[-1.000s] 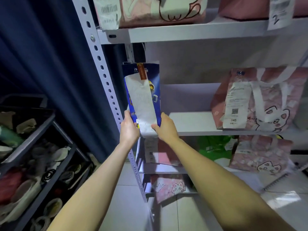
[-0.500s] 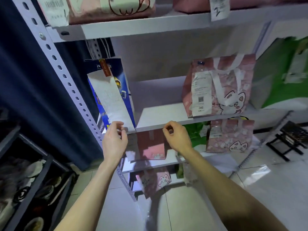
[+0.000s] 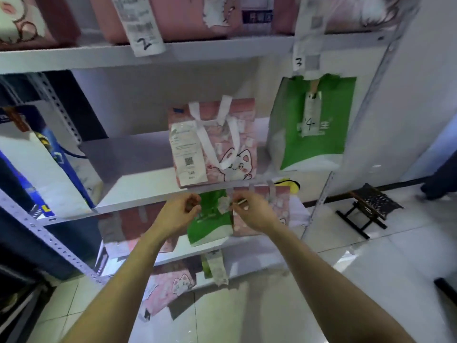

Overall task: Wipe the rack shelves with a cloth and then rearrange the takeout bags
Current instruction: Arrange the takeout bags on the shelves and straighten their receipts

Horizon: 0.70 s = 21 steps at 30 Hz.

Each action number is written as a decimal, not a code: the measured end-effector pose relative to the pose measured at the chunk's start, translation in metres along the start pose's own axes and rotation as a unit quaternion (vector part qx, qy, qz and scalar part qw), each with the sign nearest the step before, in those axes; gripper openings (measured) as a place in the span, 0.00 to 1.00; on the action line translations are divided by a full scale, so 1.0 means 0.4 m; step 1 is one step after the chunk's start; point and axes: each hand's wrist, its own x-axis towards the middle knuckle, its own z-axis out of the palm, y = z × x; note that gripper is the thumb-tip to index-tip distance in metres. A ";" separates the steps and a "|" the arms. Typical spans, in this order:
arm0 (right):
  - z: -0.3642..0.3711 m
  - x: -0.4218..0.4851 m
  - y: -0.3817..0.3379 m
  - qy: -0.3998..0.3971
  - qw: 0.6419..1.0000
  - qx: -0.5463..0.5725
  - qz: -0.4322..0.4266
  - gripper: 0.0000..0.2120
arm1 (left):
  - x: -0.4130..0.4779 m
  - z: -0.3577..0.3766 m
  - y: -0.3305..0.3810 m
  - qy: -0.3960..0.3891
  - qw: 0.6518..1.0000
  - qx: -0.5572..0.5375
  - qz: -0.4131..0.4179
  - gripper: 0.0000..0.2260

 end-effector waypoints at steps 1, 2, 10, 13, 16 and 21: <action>-0.031 -0.010 0.031 0.004 1.000 -0.005 0.003 0.10 | 0.013 0.024 0.033 -0.004 1.000 0.003 0.006 0.11; -0.060 -0.019 0.059 0.007 1.000 -0.010 0.007 0.10 | 0.025 0.044 0.064 -0.007 1.000 0.007 0.012 0.11; -0.215 -0.045 0.209 0.051 0.999 -0.014 0.010 0.05 | 0.089 0.138 0.214 -0.016 1.000 0.001 0.008 0.11; -0.242 -0.032 0.228 0.045 0.999 -0.008 0.005 0.05 | 0.111 0.148 0.239 -0.028 0.999 0.011 0.019 0.09; -0.266 -0.012 0.246 0.035 0.999 -0.014 0.017 0.08 | 0.147 0.154 0.259 -0.042 0.999 0.017 0.023 0.08; -0.322 -0.006 0.275 0.022 0.998 -0.044 0.043 0.09 | 0.231 0.180 0.306 -0.047 0.997 0.031 0.054 0.08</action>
